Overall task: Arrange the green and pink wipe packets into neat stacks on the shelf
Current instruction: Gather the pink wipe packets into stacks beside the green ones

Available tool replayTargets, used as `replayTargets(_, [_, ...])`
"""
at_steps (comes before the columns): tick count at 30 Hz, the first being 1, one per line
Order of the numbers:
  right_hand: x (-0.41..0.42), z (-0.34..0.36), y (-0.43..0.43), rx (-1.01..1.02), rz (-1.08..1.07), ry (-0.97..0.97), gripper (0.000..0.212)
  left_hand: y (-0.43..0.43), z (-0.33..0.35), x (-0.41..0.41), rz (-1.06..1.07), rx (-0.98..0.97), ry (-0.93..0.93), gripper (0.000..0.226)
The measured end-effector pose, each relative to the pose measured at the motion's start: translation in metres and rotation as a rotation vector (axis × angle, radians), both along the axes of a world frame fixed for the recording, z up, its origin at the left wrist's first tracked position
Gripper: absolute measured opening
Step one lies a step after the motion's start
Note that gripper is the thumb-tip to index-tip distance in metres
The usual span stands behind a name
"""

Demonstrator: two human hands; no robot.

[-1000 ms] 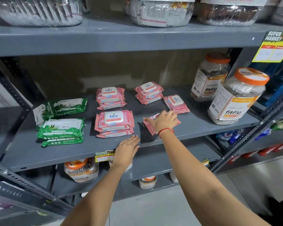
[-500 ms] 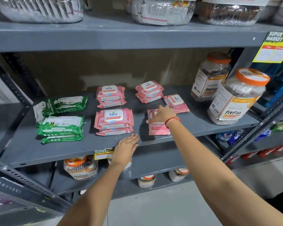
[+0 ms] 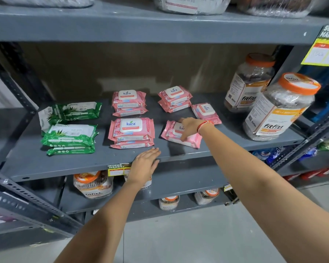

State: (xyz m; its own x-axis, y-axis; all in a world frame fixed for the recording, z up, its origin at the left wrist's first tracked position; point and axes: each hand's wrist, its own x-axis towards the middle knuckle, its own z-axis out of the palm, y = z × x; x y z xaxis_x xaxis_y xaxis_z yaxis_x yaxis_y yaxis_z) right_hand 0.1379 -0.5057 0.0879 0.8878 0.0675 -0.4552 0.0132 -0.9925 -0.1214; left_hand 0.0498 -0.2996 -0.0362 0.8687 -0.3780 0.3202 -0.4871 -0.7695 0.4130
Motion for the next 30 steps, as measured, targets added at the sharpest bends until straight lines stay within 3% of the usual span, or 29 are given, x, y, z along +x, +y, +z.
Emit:
replayTargets(4, [0.002,0.003,-0.013,-0.093,0.164,0.006,0.093,-0.001,-0.002,-0.001,0.007,0.015,-0.009,0.035])
replayTargets(11, [0.005,-0.008,-0.023,-0.053,0.222,-0.035,0.090,-0.005,-0.003,-0.002,0.023,0.104,-0.038,0.036])
replayTargets(18, [0.009,-0.013,-0.026,-0.036,0.191,-0.043,0.091,-0.019,-0.006,0.003,-0.028,0.228,-0.029,0.045])
replayTargets(30, [0.020,-0.017,-0.027,-0.009,0.122,0.041,0.095,-0.011,-0.005,0.016,-0.133,0.222,-0.077,0.043])
